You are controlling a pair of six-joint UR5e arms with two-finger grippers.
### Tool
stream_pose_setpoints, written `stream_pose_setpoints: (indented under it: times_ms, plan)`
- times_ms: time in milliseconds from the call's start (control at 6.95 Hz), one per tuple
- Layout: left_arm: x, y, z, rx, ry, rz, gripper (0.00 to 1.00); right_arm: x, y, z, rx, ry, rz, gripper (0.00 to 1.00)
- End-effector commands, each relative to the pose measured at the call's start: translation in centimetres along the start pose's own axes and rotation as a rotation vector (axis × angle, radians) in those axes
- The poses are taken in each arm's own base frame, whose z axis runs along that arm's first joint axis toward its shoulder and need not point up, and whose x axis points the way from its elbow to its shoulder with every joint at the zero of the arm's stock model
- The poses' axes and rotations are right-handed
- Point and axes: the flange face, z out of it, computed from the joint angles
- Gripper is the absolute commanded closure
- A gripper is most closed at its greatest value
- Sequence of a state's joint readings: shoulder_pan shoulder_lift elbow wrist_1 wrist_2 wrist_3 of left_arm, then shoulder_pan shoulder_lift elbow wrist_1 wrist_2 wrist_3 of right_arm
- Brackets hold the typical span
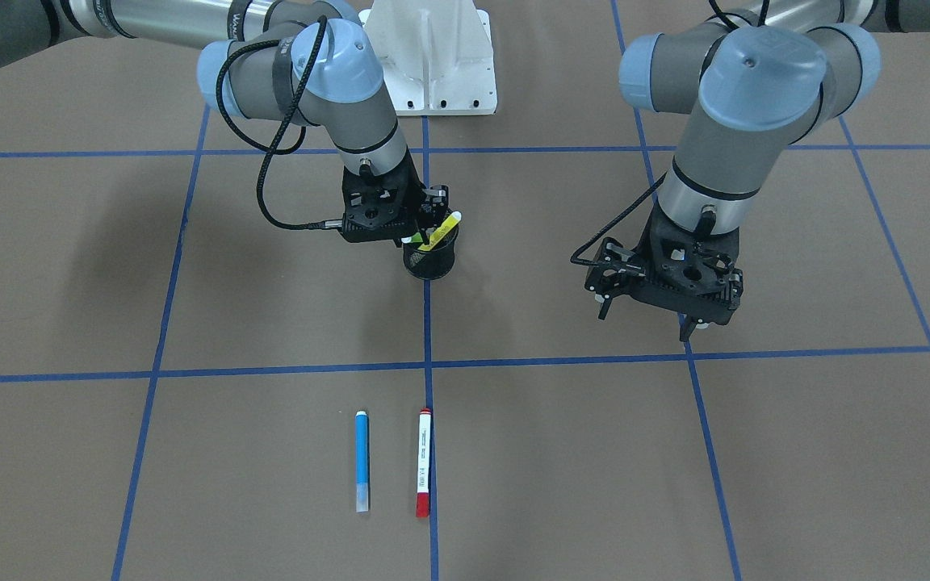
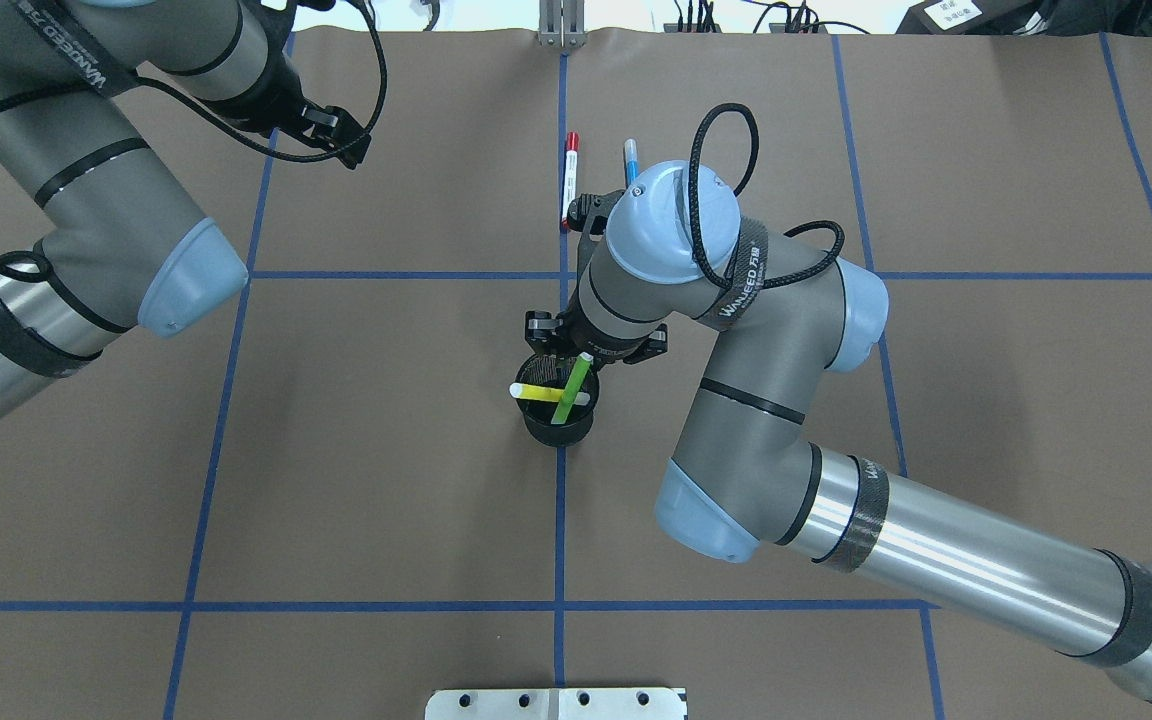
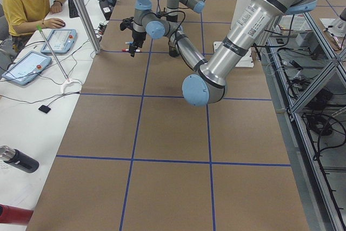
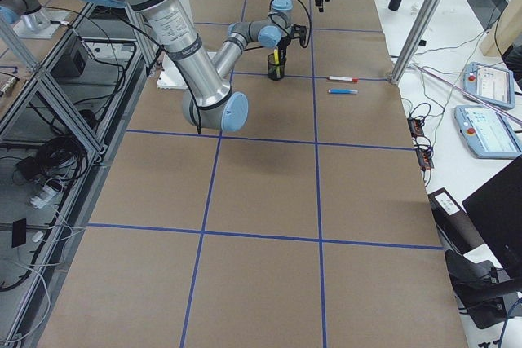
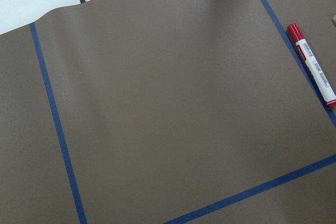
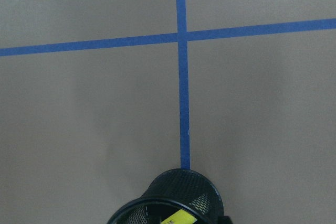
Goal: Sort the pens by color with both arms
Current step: 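Lower the right gripper into the cup and grasp the green marker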
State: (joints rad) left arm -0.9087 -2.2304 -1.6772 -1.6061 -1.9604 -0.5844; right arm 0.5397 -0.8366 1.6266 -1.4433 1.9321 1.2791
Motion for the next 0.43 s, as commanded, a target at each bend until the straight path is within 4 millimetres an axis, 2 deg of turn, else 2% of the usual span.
stream_pose_setpoints:
  times_ms: [0,288]
  plan:
    - [0.02,0.02,0.05,-0.001,0.0,-0.001,0.01,0.27,-0.13,0.11,0.013,0.007,-0.003,0.56]
    - [0.02,0.02,0.05,-0.001,0.0,-0.001,0.01,0.16,-0.28,0.06,0.025,0.01,-0.011,0.57]
